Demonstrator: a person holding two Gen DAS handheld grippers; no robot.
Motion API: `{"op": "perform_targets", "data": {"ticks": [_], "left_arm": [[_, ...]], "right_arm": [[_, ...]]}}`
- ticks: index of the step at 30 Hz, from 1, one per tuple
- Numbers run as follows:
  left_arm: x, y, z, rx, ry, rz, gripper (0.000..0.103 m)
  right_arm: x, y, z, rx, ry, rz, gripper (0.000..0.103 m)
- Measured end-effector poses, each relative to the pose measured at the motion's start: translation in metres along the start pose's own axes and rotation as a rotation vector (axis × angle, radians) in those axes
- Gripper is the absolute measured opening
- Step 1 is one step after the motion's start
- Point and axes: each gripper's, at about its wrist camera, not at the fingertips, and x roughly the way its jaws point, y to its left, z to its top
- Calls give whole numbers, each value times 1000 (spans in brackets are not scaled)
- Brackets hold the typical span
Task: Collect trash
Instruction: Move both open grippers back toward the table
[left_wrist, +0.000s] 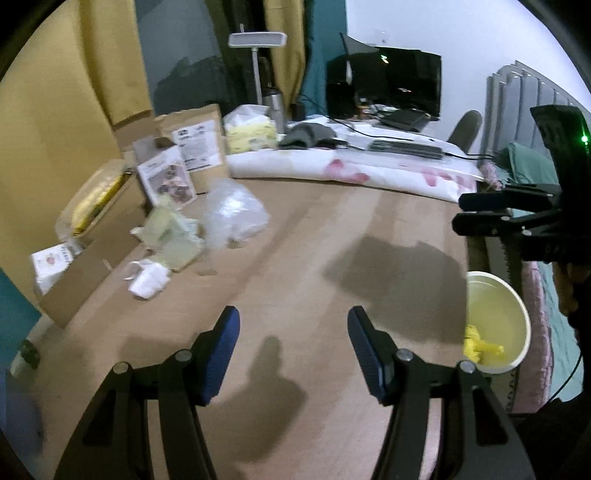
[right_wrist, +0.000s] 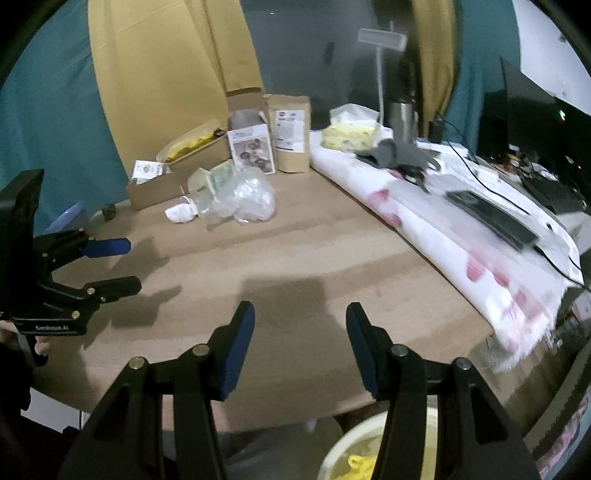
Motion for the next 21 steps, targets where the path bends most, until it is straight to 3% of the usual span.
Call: {"op": "perform_targets", "data": {"ticks": [11, 21], "left_arm": [[1, 74, 11, -52, -21, 64, 63], [25, 125, 40, -93, -53, 66, 67]], "right_arm": [[35, 36, 53, -103, 11, 8, 49], [80, 53, 98, -141, 22, 49, 49]]}}
